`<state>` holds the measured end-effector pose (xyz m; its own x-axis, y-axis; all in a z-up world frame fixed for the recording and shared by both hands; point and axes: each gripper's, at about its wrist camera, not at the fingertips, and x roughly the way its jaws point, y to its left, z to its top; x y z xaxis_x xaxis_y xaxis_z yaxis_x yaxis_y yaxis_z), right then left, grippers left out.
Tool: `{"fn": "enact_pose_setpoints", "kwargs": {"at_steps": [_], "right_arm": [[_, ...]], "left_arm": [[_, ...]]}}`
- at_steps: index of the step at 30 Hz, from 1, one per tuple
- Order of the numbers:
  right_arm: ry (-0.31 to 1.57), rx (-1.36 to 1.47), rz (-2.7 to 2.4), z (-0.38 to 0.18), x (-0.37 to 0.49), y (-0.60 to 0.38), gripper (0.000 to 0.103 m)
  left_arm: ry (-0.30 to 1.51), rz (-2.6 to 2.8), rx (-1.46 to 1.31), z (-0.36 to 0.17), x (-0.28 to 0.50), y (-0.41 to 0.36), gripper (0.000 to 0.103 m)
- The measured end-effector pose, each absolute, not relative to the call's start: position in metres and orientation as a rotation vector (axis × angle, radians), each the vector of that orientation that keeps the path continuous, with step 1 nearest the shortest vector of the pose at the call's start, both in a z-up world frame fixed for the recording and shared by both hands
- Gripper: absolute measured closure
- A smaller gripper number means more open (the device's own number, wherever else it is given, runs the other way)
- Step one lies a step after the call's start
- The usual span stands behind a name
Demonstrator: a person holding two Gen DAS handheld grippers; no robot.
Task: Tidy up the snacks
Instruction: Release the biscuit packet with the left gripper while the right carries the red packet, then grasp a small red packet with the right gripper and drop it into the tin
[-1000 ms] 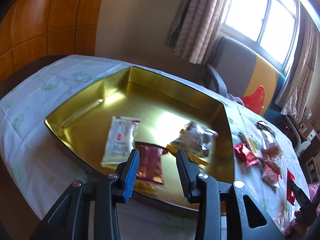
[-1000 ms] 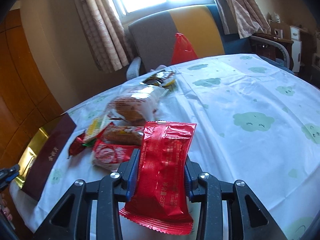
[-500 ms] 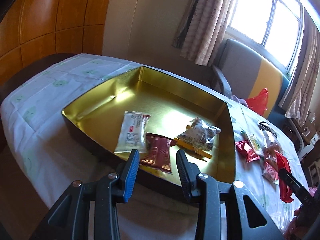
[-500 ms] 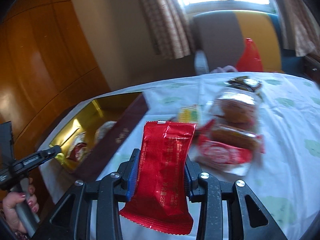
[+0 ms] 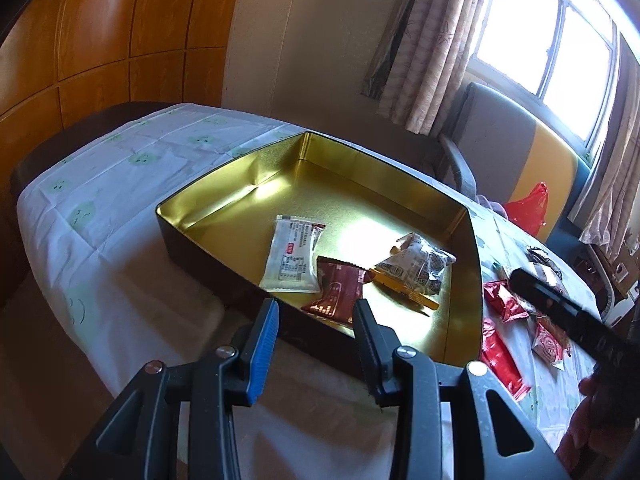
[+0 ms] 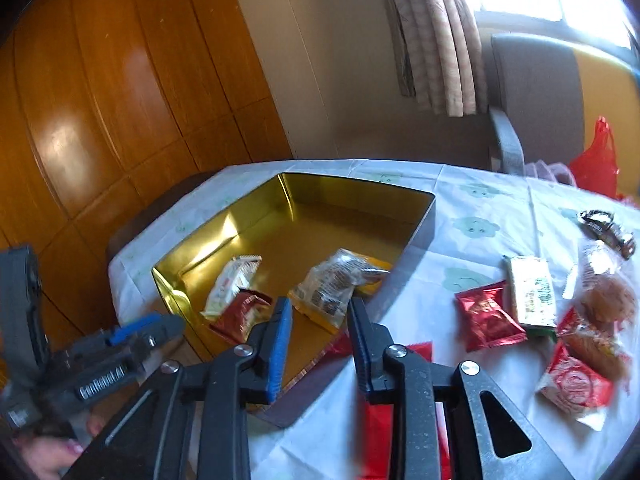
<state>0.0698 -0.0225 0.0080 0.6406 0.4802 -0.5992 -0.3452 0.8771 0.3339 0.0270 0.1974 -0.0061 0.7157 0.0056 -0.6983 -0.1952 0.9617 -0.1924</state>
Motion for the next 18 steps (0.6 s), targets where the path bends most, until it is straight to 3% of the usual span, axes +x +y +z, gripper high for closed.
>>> {"fn": "enact_pose_setpoints", "kwargs": {"at_steps": [1,4,5,10,13,16,18], "right_arm": [[0.747,0.2,0.433,0.006,0.07,-0.029,0.07],[0.804,0.222,0.356,-0.008,0.067,-0.048,0.031],[0.83,0.228,0.346,-0.013,0.066,-0.053,0.029],[0.967,0.148,0.335,-0.05,0.065,-0.049,0.032],[0.967,0.052,0.322,-0.062,0.063,-0.038,0.041],[0.93,-0.04,0.314,-0.062,0.058,-0.03,0.06],[0.928,-0.023,0.326,-0.061,0.056,-0.035,0.064]], "left_arm": [[0.77,0.113,-0.26,-0.007,0.026,0.198,0.064],[0.777,0.113,-0.271,-0.01,0.025,0.199,0.064],[0.788,0.111,-0.278,-0.012,0.026,0.199,0.064],[0.796,0.094,-0.261,-0.014,0.026,0.191,0.064],[0.79,0.091,-0.242,-0.011,0.025,0.187,0.064],[0.779,0.097,-0.234,-0.008,0.023,0.186,0.064],[0.777,0.099,-0.238,-0.007,0.023,0.187,0.064]]}}
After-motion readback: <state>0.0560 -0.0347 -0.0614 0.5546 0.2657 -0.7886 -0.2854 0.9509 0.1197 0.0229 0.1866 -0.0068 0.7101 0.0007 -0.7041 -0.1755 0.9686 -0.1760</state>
